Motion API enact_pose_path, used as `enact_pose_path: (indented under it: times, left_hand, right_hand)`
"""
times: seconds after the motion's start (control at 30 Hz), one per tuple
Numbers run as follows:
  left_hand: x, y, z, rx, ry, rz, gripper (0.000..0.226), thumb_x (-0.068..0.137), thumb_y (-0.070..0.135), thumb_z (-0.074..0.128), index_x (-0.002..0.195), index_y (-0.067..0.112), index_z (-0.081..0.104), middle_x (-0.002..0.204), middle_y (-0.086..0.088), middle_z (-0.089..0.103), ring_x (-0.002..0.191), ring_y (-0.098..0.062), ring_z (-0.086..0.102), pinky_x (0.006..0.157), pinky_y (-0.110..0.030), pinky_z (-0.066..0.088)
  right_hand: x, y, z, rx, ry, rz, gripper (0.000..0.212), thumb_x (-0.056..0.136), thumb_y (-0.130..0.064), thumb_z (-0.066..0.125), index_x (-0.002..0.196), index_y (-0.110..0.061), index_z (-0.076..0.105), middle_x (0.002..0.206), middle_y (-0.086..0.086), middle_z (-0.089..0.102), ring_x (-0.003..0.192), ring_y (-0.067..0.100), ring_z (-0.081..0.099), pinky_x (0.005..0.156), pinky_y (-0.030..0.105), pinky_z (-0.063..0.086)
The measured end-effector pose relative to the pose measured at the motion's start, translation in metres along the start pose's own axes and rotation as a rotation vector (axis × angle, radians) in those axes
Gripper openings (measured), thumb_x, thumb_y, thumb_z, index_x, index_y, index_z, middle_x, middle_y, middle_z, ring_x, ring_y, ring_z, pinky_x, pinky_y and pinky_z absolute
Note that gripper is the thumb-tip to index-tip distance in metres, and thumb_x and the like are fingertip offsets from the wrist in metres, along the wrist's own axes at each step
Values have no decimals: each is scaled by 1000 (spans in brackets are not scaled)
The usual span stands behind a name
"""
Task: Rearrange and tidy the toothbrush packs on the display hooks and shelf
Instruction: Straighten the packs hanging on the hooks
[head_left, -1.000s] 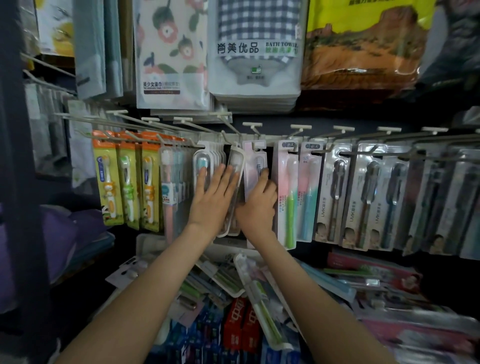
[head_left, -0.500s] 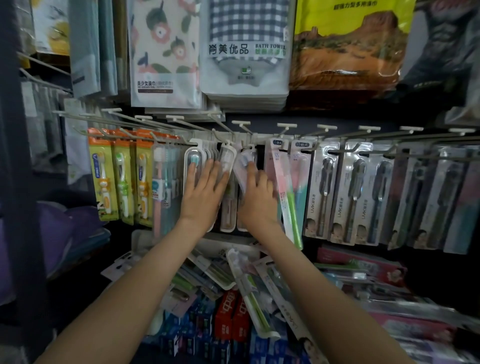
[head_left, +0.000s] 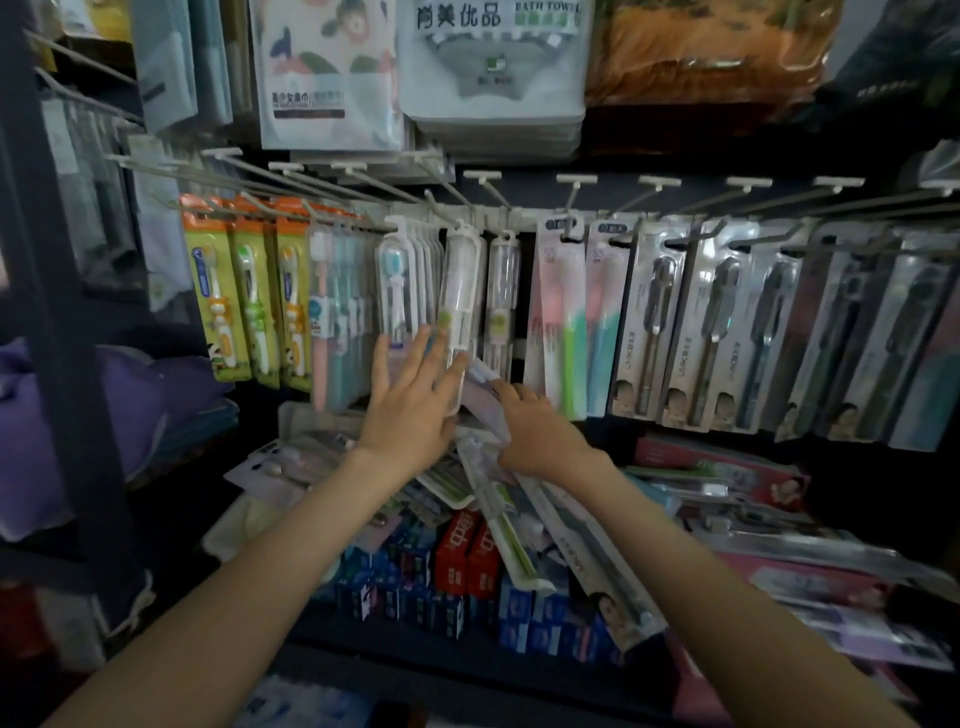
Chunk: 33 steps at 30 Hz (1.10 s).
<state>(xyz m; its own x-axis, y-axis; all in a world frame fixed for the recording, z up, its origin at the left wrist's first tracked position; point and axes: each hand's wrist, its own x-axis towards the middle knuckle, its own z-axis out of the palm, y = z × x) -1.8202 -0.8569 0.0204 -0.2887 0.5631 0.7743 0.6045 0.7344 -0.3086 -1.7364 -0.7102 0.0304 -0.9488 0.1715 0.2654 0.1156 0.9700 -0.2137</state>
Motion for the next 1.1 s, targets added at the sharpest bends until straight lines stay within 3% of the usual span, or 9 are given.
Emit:
enact_pose_path:
  times: [0.13,0.3,0.43,0.53,0.63,0.73,0.87,0.97,1.1]
  left_hand:
    - [-26,12,-2,-84,-83,-25,68,76,29,72,137,13,48,152,-15,30,142,-33,21,109,-52,-15]
    - [-56,30,2,-196,-67,-34,53,80,28,66,130,14,55,142,-16,45,135,-34,37,110,-57,8]
    - [-72,57,-7,-474,-279,-209,42,90,30,55,130,17,50,117,-9,56,108,-29,53,81,-37,46]
    - [-70,73,-5,-649,-430,-390,38,93,40,50,123,18,48,98,-4,62,84,-21,58,58,-29,43]
    - [-64,85,-5,-847,-558,-560,41,90,45,54,118,16,47,93,0,61,73,-13,53,51,-24,39]
    - [-59,93,-7,-971,-631,-638,43,86,42,62,117,16,47,100,-1,59,83,-14,53,60,-24,43]
    - [-55,95,-13,-1228,-624,-764,25,83,25,70,81,28,45,82,10,52,76,-6,52,64,-21,43]
    - [-57,89,-19,-1464,-639,-904,23,82,18,70,96,22,52,92,6,59,83,-6,57,68,-22,47]
    - [-65,66,-29,-1561,-705,-938,34,78,27,75,107,19,60,106,-3,67,99,-20,64,95,-40,49]
  right_hand:
    - [-11,19,16,-36,-69,-6,84,83,-38,64,148,-27,12,147,7,30,131,31,35,99,47,42]
    - [-21,40,19,-97,-109,-15,77,88,-31,60,149,-27,12,150,4,26,132,31,32,100,49,39]
    - [-30,63,21,-153,-84,2,76,88,-29,58,150,-25,13,150,6,27,130,32,33,101,45,35]
    - [-34,76,22,-173,-98,64,70,90,-29,52,150,-25,14,150,8,25,132,31,30,104,43,30]
    - [-39,82,25,-121,-90,67,63,93,-23,47,149,-26,18,153,7,21,137,29,25,109,41,24]
    - [-45,85,31,-77,-30,39,61,94,-21,47,149,-25,20,154,8,22,138,29,25,110,40,23]
    - [-54,84,38,-26,45,1,57,95,-23,47,148,-19,26,150,12,29,135,32,31,110,41,27]
    - [-59,70,41,56,162,-56,52,92,-19,53,141,-11,39,141,15,42,129,33,40,105,40,33]
    - [-58,40,42,261,184,-75,48,94,-22,54,138,-9,43,137,14,47,126,28,43,103,31,32]
